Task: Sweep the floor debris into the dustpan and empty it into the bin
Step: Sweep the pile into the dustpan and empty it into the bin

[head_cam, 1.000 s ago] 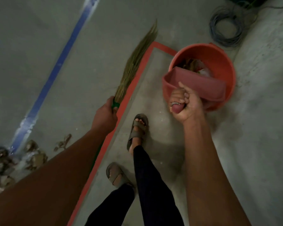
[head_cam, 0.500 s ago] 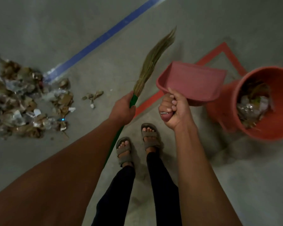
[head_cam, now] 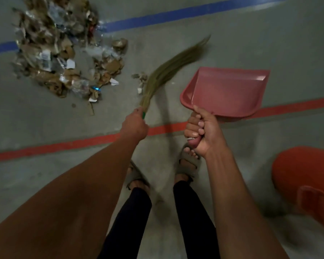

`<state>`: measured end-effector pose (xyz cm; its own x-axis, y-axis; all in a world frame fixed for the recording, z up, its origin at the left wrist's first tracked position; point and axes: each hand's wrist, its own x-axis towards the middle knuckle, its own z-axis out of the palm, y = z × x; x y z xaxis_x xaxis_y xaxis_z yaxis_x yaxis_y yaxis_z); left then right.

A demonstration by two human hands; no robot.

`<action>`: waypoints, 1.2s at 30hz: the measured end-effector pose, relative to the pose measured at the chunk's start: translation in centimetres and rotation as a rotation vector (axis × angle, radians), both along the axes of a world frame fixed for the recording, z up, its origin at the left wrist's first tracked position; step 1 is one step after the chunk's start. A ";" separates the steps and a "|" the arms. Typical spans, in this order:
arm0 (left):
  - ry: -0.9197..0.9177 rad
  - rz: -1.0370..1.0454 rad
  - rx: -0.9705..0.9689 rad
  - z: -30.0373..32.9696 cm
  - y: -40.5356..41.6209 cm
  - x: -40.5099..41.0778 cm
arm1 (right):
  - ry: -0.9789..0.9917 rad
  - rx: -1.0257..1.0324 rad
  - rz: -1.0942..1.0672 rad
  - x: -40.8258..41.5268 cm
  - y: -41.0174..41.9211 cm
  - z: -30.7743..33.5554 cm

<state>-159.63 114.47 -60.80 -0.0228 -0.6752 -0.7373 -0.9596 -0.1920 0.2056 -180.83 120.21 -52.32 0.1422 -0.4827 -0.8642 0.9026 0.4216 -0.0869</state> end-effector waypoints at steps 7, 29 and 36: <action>-0.041 0.117 -0.222 0.7 -3.3 8.7 | 0.067 -0.027 0.154 6.0 -3.6 1.5; 0.260 0.042 -0.270 -3.0 -3.2 28.9 | 0.124 -0.020 0.396 25.7 -7.1 1.2; 0.225 -0.115 -0.069 -7.1 -1.1 31.5 | 0.094 0.051 0.372 29.8 -8.2 -0.3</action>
<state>-128.17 113.36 -67.85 -0.2610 -0.7068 -0.6575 -0.9029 -0.0622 0.4252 -151.08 111.99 -52.66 0.2181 -0.3688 -0.9036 0.6762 0.7247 -0.1326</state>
